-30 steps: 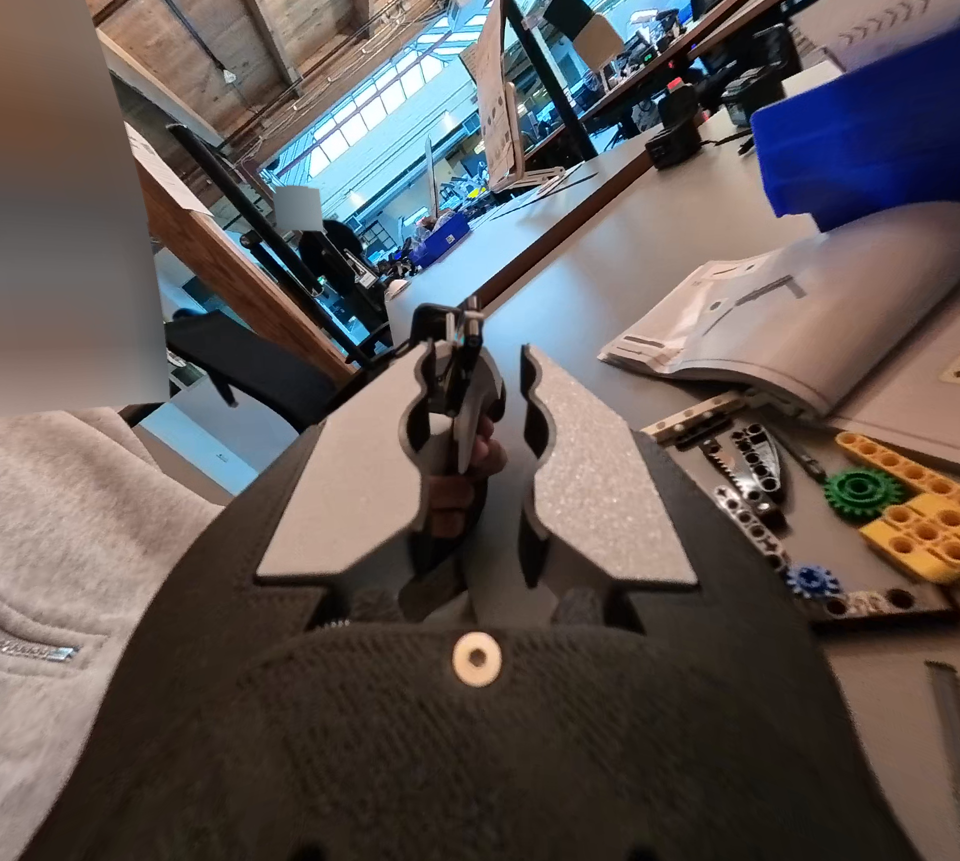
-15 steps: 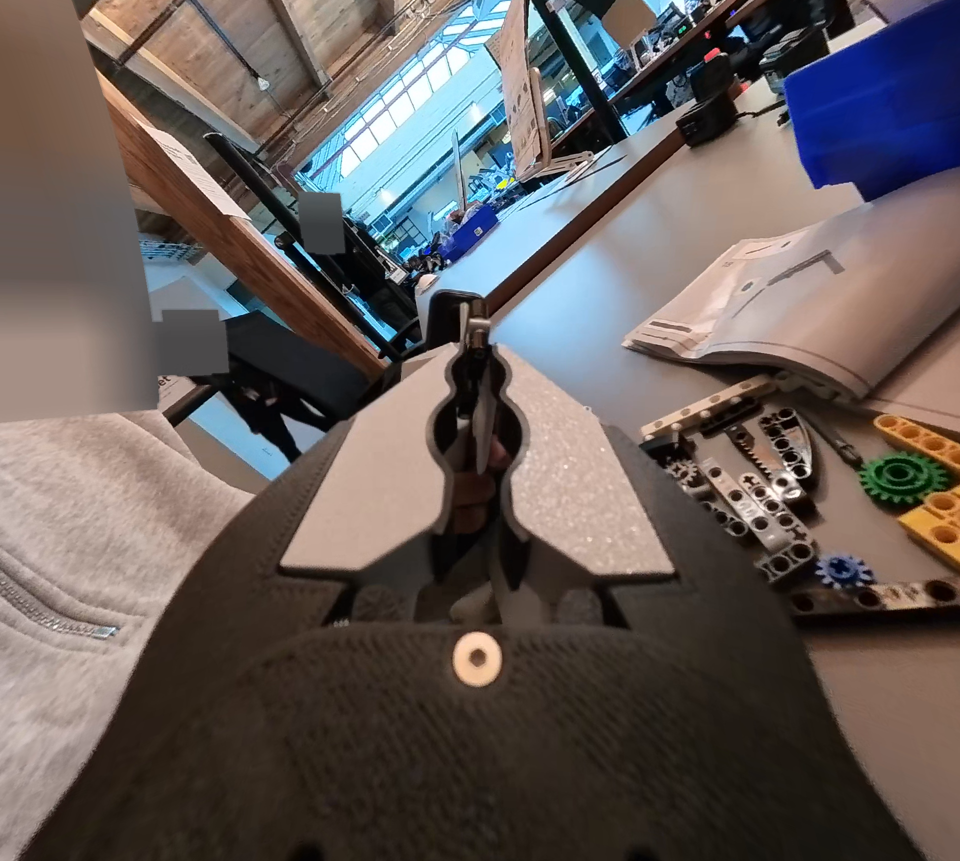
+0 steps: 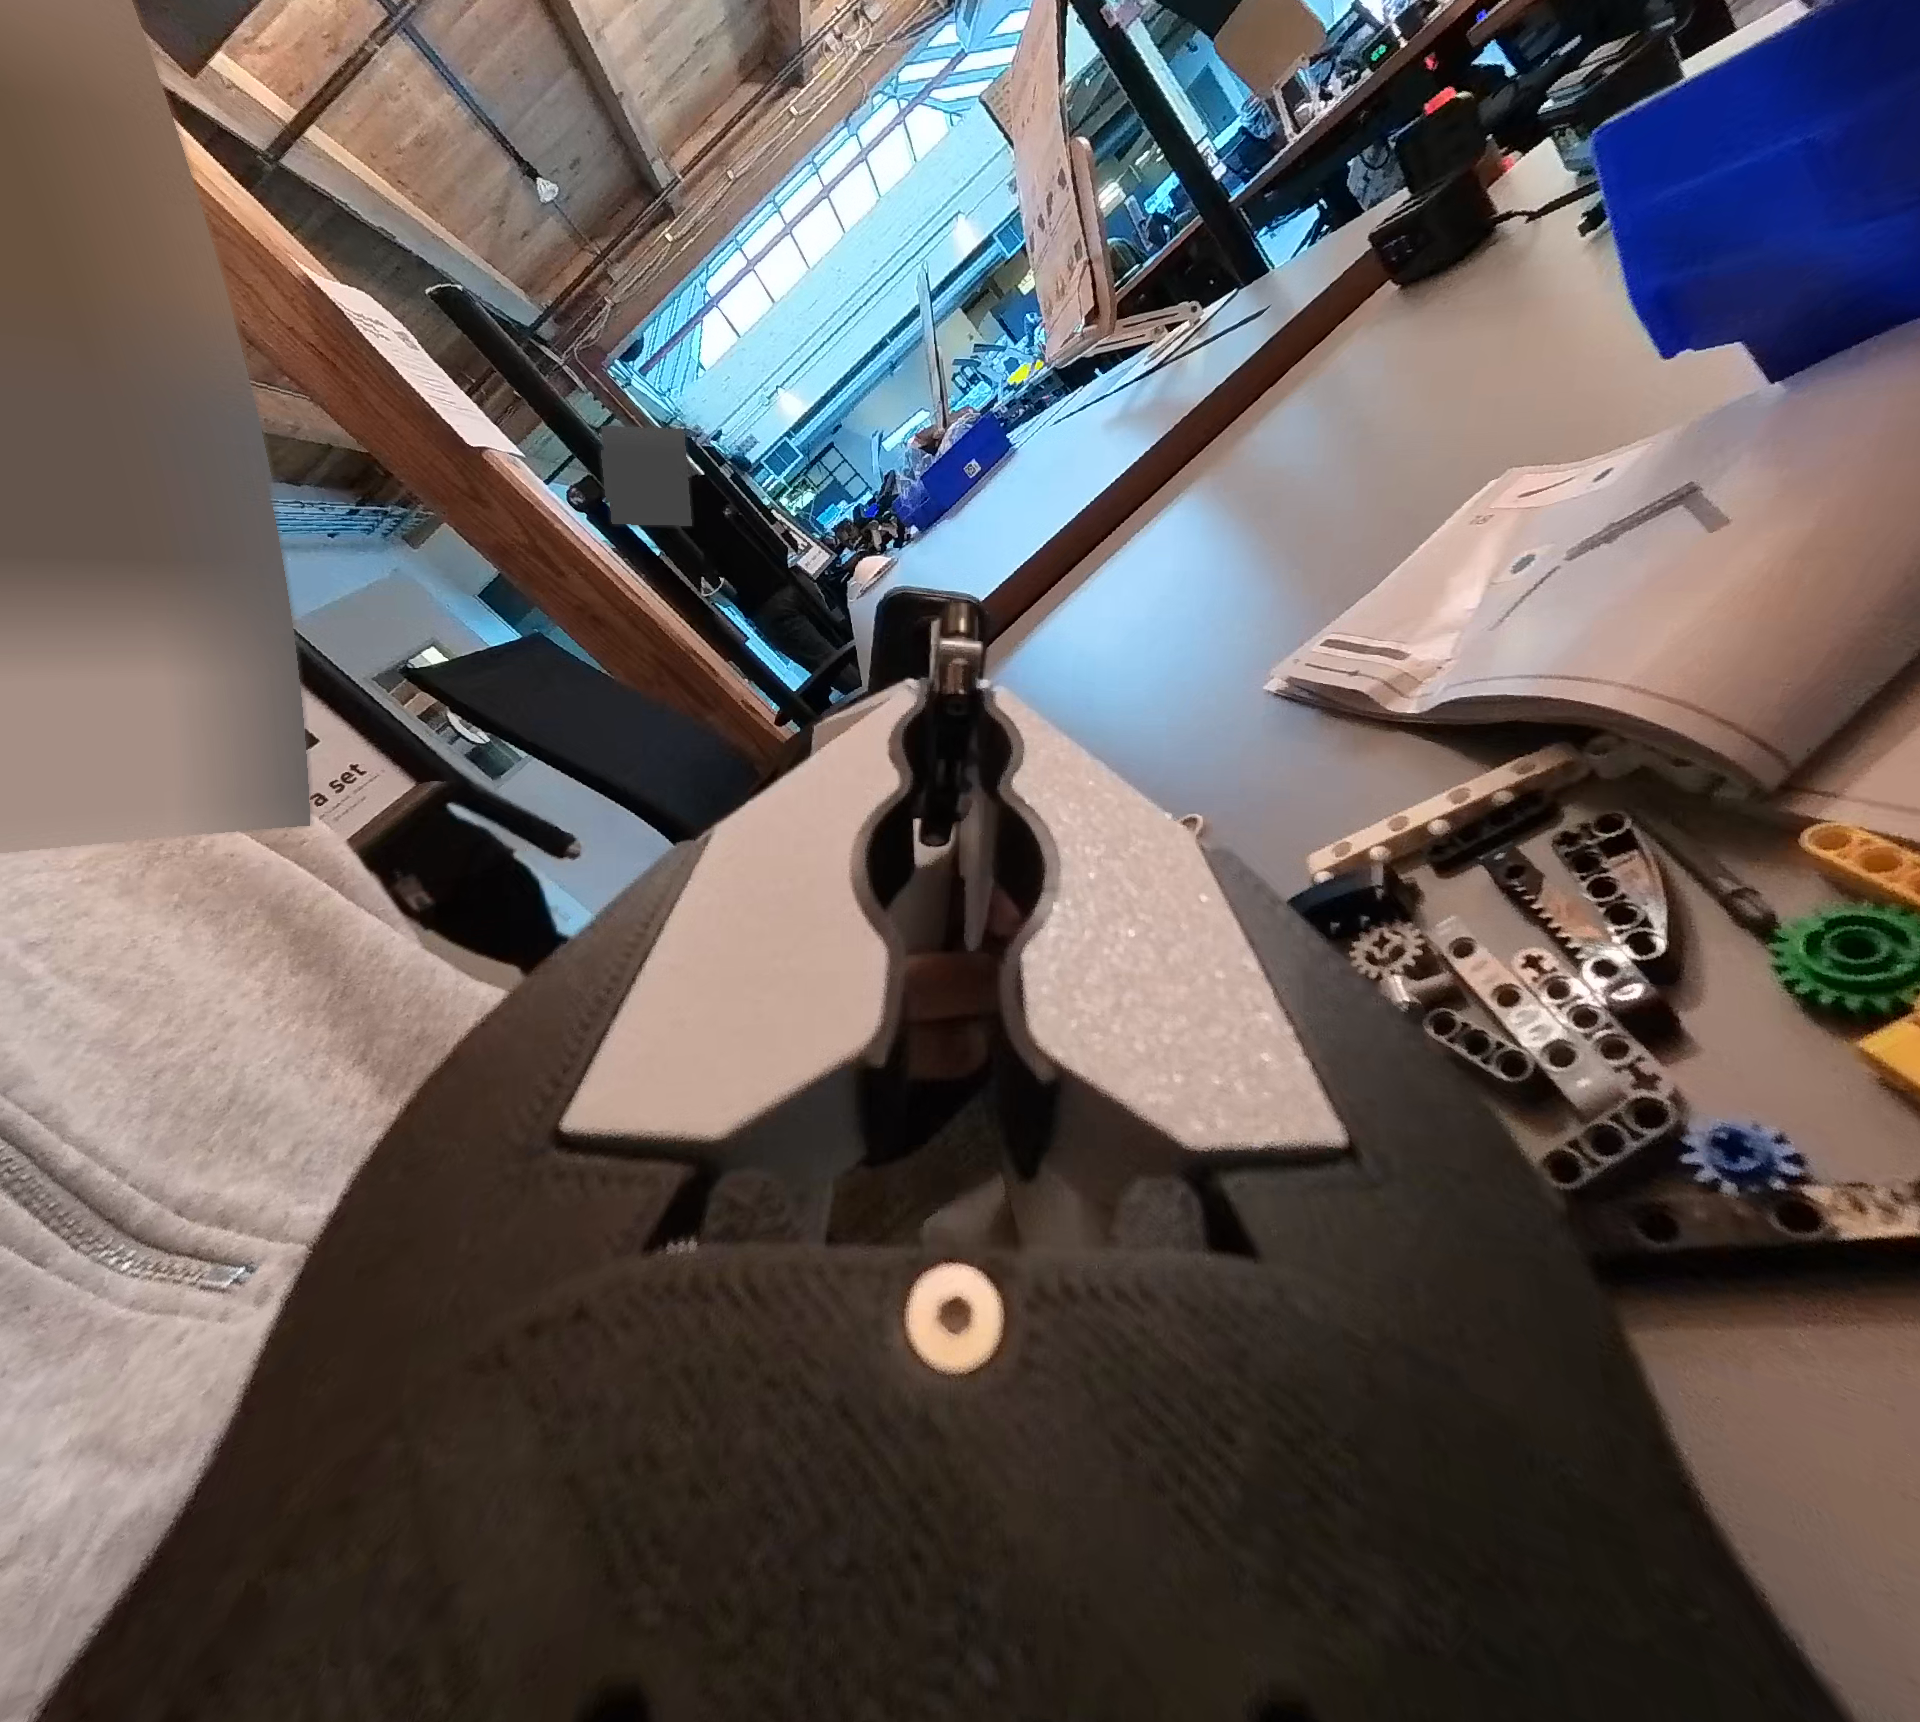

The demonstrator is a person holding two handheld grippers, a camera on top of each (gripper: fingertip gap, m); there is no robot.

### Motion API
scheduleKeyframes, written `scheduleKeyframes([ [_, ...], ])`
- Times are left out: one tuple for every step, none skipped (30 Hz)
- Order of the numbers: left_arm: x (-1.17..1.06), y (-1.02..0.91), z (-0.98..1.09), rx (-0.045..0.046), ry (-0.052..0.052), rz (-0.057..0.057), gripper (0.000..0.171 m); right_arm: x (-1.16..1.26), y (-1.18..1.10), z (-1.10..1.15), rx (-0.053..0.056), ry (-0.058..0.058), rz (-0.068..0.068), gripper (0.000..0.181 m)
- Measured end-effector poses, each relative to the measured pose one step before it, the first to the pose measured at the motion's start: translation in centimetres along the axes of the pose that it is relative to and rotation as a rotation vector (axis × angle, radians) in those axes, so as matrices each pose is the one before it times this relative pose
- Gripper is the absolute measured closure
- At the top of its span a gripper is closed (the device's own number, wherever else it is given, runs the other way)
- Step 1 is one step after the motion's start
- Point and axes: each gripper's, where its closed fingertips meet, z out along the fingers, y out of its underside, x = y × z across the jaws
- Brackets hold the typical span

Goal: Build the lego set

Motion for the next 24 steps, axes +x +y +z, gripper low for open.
scheduleKeyframes([
  [-0.029,-0.076,-0.045,0.00463,-0.0017,-0.0001,0.166,0.057,-0.243,-0.151,0.0057,0.0055,-0.0073,0.172],
  [-0.044,-0.145,-0.091,0.00717,-0.0028,-0.0004,0.166,0.123,-0.481,-0.310,0.0078,0.0099,-0.0146,0.168],
  [-0.076,-0.156,-0.115,0.00644,-0.0051,0.0009,0.166,0.317,-0.741,-0.563,0.0027,0.0221,-0.0322,0.163],
  [-0.092,-0.169,-0.120,0.00500,-0.0067,0.0019,0.166,0.723,-1.066,-0.901,0.0006,0.0470,-0.0530,0.159],
  [-0.094,-0.157,-0.125,0.00507,-0.0078,0.0036,0.166,1.146,-1.335,-1.241,0.0046,0.0717,-0.0655,0.154],
  [-0.116,-0.161,-0.116,0.00523,-0.0087,0.0040,0.166,1.405,-1.412,-1.463,0.0106,0.0838,-0.0694,0.153],
  [-0.137,-0.121,-0.091,0.00401,-0.0089,0.0025,0.166,1.512,-1.281,-1.484,0.0127,0.0854,-0.0677,0.152],
  [-0.174,-0.054,-0.063,0.00130,-0.0094,0.0003,0.166,1.512,-0.910,-1.360,0.0041,0.0805,-0.0566,0.152],
  [-0.196,0.009,-0.033,-0.00091,-0.0101,-0.0019,0.166,1.366,-0.468,-1.136,-0.0092,0.0683,-0.0421,0.152],
  [-0.170,0.018,-0.013,-0.00131,-0.0076,-0.0038,0.166,1.100,-0.017,-0.896,-0.0234,0.0535,-0.0290,0.152],
  [-0.122,0.022,0.000,-0.00042,-0.0050,-0.0042,0.166,0.861,0.336,-0.690,-0.0311,0.0435,-0.0188,0.153],
  [-0.133,0.017,-0.013,-0.00001,-0.0072,-0.0021,0.166,0.639,0.555,-0.509,-0.0319,0.0358,-0.0172,0.153],
  [-0.131,-0.015,-0.017,0.00055,-0.0088,0.0018,0.166,0.520,0.740,-0.354,-0.0343,0.0332,-0.0189,0.152],
  [-0.130,-0.012,-0.017,-0.00007,-0.0098,0.0043,0.166,0.371,0.861,-0.203,-0.0351,0.0282,-0.0170,0.153],
  [-0.138,-0.006,-0.027,-0.00152,-0.0103,0.0049,0.166,0.018,0.899,-0.012,-0.0323,0.0107,-0.0124,0.154],
  [-0.135,0.011,-0.012,-0.00228,-0.0099,0.0046,0.166,-0.348,0.924,0.171,-0.0317,-0.0077,-0.0102,0.154],
  [-0.075,-0.005,-0.003,-0.00184,-0.0066,0.0048,0.166,-0.436,0.948,0.296,-0.0368,-0.0095,-0.0153,0.154],
  [-0.042,0.002,-0.002,-0.00115,-0.0048,0.0057,0.166,-0.232,0.887,0.342,-0.0418,0.0065,-0.0317,0.154],
  [-0.034,0.033,0.014,-0.00228,-0.0046,0.0050,0.167,0.012,0.719,0.318,-0.0399,0.0244,-0.0490,0.154],
  [-0.024,0.031,0.016,-0.00241,-0.0033,0.0038,0.166,0.154,0.502,0.259,-0.0352,0.0308,-0.0549,0.156],
  [-0.006,0.012,0.000,-0.00081,-0.0018,0.0025,0.166,0.214,0.304,0.198,-0.0288,0.0293,-0.0483,0.157],
  [0.004,-0.004,-0.008,0.00017,-0.0011,0.0013,0.166,0.225,0.189,0.107,-0.0243,0.0221,-0.0365,0.157],
  [-0.024,-0.020,-0.012,0.00032,-0.0012,0.0003,0.166,0.189,0.081,0.042,-0.0178,0.0133,-0.0241,0.157],
  [-0.025,-0.024,-0.037,0.00072,-0.0022,0.0001,0.166,0.082,-0.005,-0.019,-0.0116,0.0036,-0.0141,0.157],
])
